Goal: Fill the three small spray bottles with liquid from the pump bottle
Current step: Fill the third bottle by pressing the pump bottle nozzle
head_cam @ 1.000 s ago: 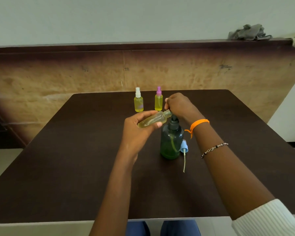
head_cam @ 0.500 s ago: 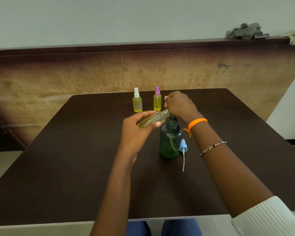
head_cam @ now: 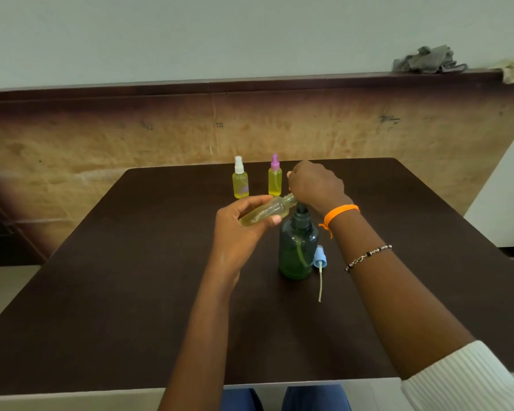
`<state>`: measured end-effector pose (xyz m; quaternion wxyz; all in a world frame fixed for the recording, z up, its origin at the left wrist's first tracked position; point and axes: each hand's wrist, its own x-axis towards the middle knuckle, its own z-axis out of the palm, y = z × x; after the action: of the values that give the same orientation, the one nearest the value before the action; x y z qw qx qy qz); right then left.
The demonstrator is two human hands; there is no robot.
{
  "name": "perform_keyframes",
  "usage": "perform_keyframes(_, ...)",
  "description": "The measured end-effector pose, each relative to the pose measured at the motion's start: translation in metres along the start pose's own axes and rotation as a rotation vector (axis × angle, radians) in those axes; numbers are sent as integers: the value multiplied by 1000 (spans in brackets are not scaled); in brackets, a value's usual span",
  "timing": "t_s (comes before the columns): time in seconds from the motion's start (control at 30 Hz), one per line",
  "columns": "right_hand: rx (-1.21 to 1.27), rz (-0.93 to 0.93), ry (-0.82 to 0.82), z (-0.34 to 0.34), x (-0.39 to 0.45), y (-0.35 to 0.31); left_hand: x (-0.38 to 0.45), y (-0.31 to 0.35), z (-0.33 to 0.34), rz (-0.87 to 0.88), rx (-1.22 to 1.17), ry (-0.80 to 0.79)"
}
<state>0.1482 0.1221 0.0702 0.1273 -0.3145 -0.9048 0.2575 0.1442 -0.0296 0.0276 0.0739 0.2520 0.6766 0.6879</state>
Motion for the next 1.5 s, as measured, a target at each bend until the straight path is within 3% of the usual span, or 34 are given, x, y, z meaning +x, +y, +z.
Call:
perform_keyframes(0.2,137,68,-49,6,1,7,1,-5,1,-13,18,2)
perform_keyframes(0.4,49,46,-18,0,-5,2,0,-1,0,-6,18,2)
perform_keyframes(0.6,165,59,163,5,-10,6,-2,-3,3,4,6,15)
perform_keyframes(0.97,56,63,-31,-1,-5,2,-1,-3,2,-1,-17,3)
perform_keyframes(1.1,180,89,-17,6,-4,10,-1,-7,2,-11,-22,11)
perform_keyframes(1.37,44,48,27,-1,-5,4,0,-4,1,-11,-27,3)
perform_keyframes(1.5,103,78,-9,4,-2,8,-1,-6,2,-12,-13,7)
